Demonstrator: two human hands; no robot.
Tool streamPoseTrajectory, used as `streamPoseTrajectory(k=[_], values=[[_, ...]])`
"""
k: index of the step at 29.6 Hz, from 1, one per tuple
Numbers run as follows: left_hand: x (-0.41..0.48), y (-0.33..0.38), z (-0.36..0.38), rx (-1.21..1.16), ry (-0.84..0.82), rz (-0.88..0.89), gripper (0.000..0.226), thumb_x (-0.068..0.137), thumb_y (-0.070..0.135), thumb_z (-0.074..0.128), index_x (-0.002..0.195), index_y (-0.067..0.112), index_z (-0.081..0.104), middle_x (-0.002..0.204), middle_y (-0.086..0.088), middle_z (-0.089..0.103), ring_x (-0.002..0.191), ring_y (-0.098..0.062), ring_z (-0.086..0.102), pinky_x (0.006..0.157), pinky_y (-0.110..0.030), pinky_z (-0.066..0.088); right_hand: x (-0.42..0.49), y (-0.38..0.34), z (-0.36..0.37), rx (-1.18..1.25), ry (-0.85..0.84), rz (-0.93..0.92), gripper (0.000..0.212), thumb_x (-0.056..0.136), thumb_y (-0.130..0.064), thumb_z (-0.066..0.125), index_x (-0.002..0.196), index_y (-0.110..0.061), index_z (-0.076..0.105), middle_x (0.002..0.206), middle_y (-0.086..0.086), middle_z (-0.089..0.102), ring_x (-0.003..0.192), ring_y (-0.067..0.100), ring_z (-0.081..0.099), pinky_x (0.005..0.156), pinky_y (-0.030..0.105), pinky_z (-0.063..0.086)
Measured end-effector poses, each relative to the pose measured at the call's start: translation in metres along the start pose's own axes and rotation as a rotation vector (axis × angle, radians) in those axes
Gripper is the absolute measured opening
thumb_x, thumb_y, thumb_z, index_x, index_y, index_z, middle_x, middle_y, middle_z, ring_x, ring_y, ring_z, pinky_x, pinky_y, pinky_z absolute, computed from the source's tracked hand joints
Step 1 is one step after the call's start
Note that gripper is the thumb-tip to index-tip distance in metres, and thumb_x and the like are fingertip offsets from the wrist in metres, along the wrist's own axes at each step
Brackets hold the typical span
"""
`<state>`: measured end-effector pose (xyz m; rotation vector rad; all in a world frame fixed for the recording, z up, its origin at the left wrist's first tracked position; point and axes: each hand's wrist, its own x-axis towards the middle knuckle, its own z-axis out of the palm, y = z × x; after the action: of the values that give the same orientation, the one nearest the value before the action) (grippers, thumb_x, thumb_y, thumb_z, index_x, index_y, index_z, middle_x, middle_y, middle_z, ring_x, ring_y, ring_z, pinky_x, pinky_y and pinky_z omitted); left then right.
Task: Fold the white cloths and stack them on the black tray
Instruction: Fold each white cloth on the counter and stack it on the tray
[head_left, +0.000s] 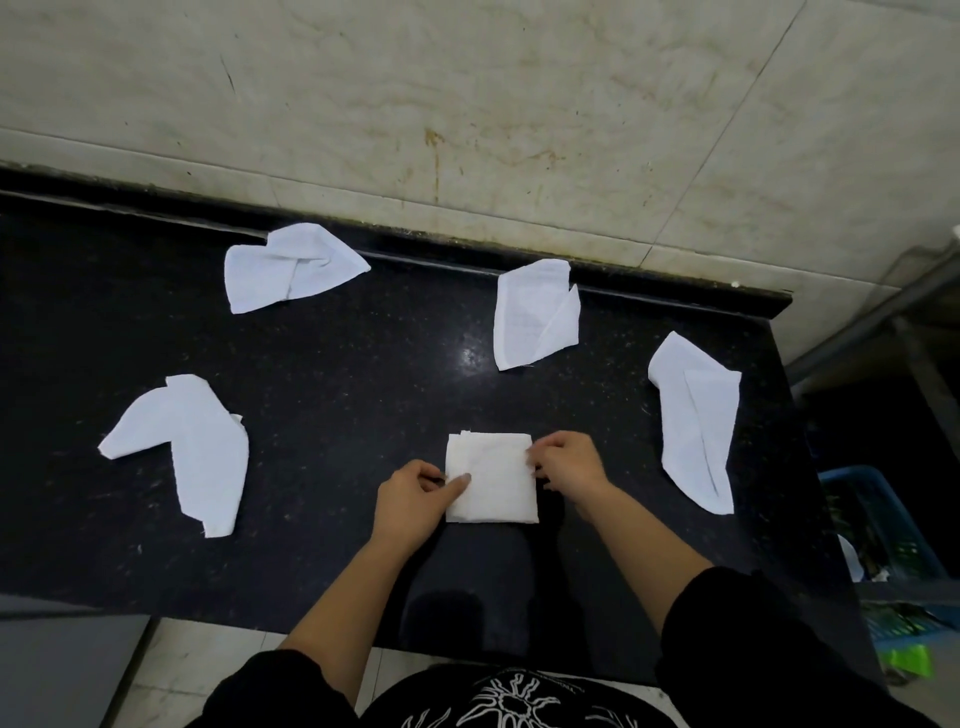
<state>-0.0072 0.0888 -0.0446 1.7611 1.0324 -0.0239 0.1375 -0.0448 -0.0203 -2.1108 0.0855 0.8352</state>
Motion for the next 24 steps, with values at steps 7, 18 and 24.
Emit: streamPoseTrajectory(k=[7, 18, 24], values=[[0.004, 0.001, 0.000, 0.057, -0.023, -0.010, 0.025, 0.078, 0.018, 0.079, 0.096, 0.016, 0.062, 0.079, 0.006, 0.062, 0.076, -0.009, 0.060, 0.062, -0.013, 0.042, -0.007, 0.022, -0.001, 0.044, -0.056, 0.115, 0.016, 0.083, -0.010, 0.068, 0.096, -0.005, 0.061, 0.098, 0.014, 0.067, 0.088, 0.025, 0.065, 0.072, 0.035, 0.057], [0.015, 0.016, -0.009, -0.176, -0.201, -0.258, 0.028, 0.081, 0.025, 0.074, 0.101, 0.007, 0.066, 0.102, -0.011, 0.071, 0.091, -0.020, 0.067, 0.086, -0.035, 0.056, -0.023, -0.026, -0.002, 0.211, -0.276, -0.028, 0.016, 0.083, -0.003, 0.065, 0.099, -0.006, 0.062, 0.087, 0.008, 0.068, 0.070, 0.016, 0.064, 0.057, 0.027, 0.053], [0.008, 0.033, 0.002, -0.758, -0.445, -0.433, 0.067, 0.083, 0.060, 0.060, 0.117, 0.002, 0.060, 0.115, -0.015, 0.068, 0.103, -0.025, 0.066, 0.091, -0.038, 0.053, -0.038, -0.059, -0.022, 0.237, -0.367, -0.107, 0.027, 0.083, -0.005, 0.066, 0.109, 0.001, 0.064, 0.095, 0.012, 0.070, 0.077, 0.018, 0.067, 0.061, 0.028, 0.054]])
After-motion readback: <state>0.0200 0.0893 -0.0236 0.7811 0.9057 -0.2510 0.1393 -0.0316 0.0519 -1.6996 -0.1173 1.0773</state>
